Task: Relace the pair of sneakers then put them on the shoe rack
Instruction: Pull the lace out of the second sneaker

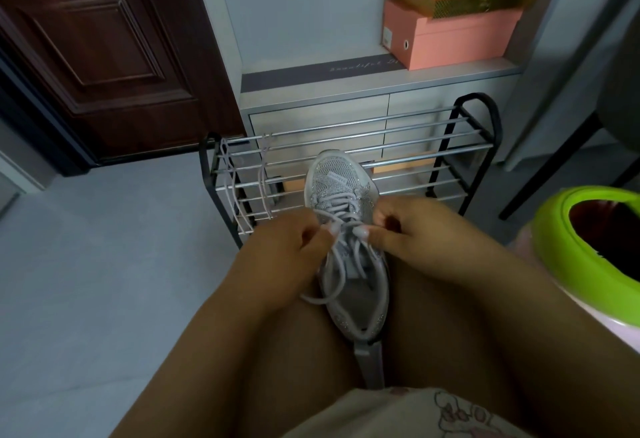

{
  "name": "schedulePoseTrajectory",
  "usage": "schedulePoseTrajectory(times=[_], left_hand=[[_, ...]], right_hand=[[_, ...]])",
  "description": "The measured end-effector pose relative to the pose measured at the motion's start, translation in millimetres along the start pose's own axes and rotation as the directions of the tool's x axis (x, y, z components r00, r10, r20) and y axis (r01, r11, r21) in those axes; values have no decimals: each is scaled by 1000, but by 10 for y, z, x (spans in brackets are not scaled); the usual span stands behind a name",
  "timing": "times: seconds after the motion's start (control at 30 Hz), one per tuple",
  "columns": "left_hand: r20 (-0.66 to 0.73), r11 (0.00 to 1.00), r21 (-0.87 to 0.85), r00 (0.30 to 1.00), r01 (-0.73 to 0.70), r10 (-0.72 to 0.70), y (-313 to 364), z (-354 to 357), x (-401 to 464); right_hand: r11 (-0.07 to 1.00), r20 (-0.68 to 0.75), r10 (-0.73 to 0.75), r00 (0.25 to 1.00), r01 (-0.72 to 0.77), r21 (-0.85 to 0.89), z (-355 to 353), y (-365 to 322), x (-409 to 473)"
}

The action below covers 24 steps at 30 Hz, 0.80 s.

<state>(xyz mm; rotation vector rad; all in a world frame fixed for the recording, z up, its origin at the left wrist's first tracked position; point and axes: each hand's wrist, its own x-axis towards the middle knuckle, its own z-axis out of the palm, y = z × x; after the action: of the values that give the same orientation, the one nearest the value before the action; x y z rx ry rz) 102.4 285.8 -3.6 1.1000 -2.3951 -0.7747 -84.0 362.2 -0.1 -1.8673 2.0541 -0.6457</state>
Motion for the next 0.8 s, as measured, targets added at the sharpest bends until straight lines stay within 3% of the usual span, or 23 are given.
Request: schedulePoseTrajectory(times=[0.13, 0.2, 0.27, 0.4, 0.47, 0.57, 0.73, 0.8], left_hand=[[-36, 997, 64, 999, -30, 33, 35, 48, 38], [-52, 994, 104, 997, -45, 51, 39, 71, 55], [-80, 997, 54, 995, -51, 56, 23, 92, 76], [-264, 970, -236, 957, 54, -118, 38, -12, 77], [-361, 904, -421, 899, 80, -247, 51, -164, 84], [-452, 867, -498, 852, 3, -263, 55, -420, 109], [-229, 898, -438, 963, 30, -144, 22, -390, 73], [-118, 915, -402, 990, 29, -83, 13, -307, 50]], right_hand=[[1000, 43, 26, 999, -27, 9, 73, 59, 23], [993, 25, 31, 999, -33, 114, 104, 76, 35], [944, -59, 42, 997, -20, 329, 102, 51, 43], [681, -261, 201, 944, 57, 730, 5, -3, 52], [518, -297, 261, 919, 126, 846, -55, -2, 66], [303, -311, 277, 909, 224, 926, -88, -13, 77], [-96, -287, 274, 918, 323, 941, -191, -59, 71], [-66, -372, 255, 893, 400, 914, -386, -30, 59]])
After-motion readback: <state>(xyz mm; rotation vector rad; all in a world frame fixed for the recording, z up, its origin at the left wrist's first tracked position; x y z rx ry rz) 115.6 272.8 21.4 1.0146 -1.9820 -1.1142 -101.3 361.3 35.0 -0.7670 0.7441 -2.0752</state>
